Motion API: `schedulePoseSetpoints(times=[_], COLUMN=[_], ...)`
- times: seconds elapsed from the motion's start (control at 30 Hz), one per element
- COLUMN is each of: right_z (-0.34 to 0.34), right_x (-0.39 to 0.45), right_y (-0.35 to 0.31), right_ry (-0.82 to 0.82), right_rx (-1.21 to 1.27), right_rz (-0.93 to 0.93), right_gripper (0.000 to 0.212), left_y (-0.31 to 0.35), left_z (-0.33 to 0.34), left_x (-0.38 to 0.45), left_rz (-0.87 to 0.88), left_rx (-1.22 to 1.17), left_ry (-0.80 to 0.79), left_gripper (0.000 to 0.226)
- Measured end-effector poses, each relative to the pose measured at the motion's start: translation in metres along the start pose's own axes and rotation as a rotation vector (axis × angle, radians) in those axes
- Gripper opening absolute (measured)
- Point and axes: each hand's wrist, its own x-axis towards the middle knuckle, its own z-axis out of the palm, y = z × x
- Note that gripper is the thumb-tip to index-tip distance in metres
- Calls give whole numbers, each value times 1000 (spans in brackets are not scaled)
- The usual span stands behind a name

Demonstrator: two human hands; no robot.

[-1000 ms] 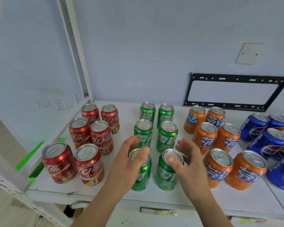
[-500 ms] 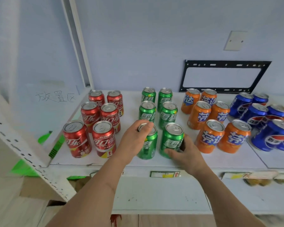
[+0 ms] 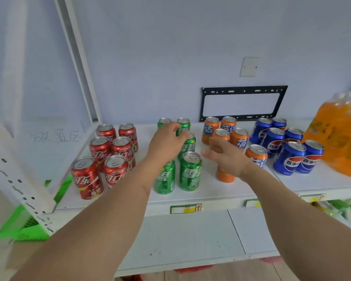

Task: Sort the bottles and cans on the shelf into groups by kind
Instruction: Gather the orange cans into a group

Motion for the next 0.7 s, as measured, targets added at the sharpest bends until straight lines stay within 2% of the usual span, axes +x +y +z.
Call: schedulePoseSetpoints(times=[0.07,0.2,0.37,0.7], right_z=[-23,-72,-122,-151], right_x=[12,47,108,210], right_y=[-3,2,34,87], right_ry=[28,116,129,-52], right_rx=[-71,-258,-328,-428], right_rz=[-28,-83,-62,49], right_gripper=[59,51,63,79], left_y=[18,45,69,63], left_z=[9,38,83,144], left_x=[20,67,126,185], left_rz=[39,71,26,-143], left_rx=[63,139,206,299], left_ry=[-33,-114,-217,-346], left_gripper=[45,52,62,71])
